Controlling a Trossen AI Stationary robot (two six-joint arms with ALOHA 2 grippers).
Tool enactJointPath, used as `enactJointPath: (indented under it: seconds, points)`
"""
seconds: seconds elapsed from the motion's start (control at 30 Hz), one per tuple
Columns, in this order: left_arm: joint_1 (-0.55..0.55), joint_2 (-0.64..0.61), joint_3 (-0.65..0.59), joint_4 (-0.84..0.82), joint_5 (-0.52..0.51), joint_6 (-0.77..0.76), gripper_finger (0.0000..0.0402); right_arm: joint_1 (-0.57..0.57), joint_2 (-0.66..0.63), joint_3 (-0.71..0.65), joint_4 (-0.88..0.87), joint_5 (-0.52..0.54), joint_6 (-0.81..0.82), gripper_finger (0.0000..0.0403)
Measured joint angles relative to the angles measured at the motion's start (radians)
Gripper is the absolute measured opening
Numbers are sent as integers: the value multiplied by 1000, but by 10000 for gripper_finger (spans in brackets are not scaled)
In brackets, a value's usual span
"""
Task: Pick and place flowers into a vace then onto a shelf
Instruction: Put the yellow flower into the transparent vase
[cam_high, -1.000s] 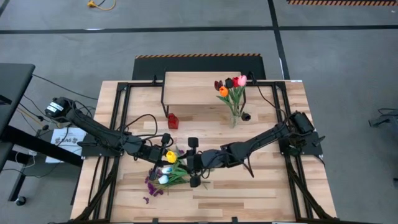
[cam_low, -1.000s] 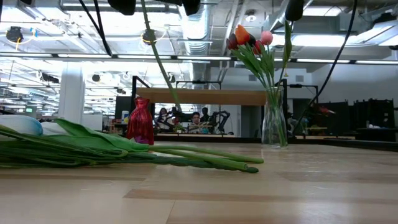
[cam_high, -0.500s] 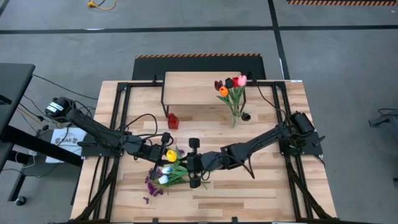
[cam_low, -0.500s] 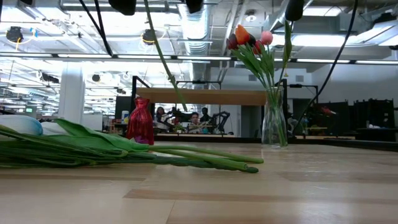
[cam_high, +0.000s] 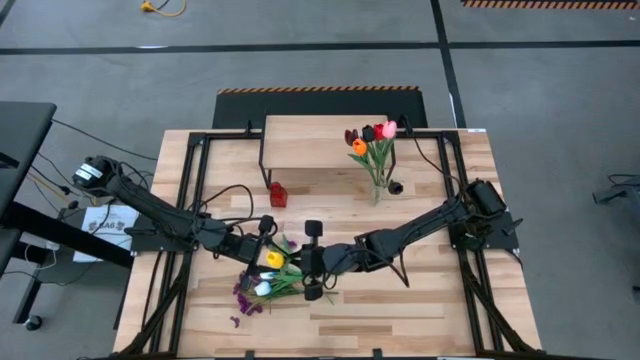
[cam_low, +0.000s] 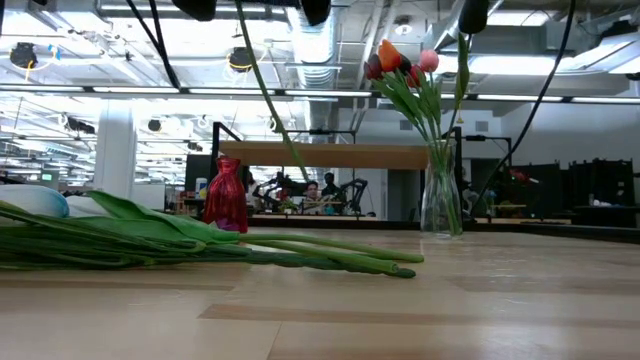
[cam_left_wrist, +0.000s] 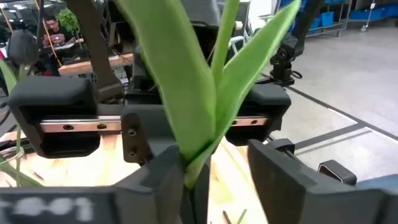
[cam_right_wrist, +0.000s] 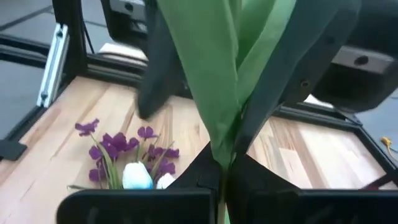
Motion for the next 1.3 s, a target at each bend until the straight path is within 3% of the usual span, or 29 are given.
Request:
enactJointPath:
  seconds: [0.2,0.33,0.53,0.73,0.93,1.13,1.3]
  points:
    - [-21,-84,1,-141,-65,-42,214,3,-44,-3,-82,27,43,1]
    - [-56,-167,0,-217,-160,-61,214,27,-98,-2,-108,66,49,0]
    - [-133,-253,0,-269,-250,-48,197,92,-212,-2,-74,205,22,0]
    - [-196,-275,-34,-241,-364,-26,178,163,-337,-67,246,273,-223,0]
    - [-212,-273,-47,-223,-366,-23,171,190,-512,-226,549,290,-457,0]
    - [-212,-273,-47,-220,-361,-23,170,140,-691,-441,764,341,-566,0]
    - [-212,-273,-47,-220,-360,-24,170,71,-845,-582,816,420,-597,0]
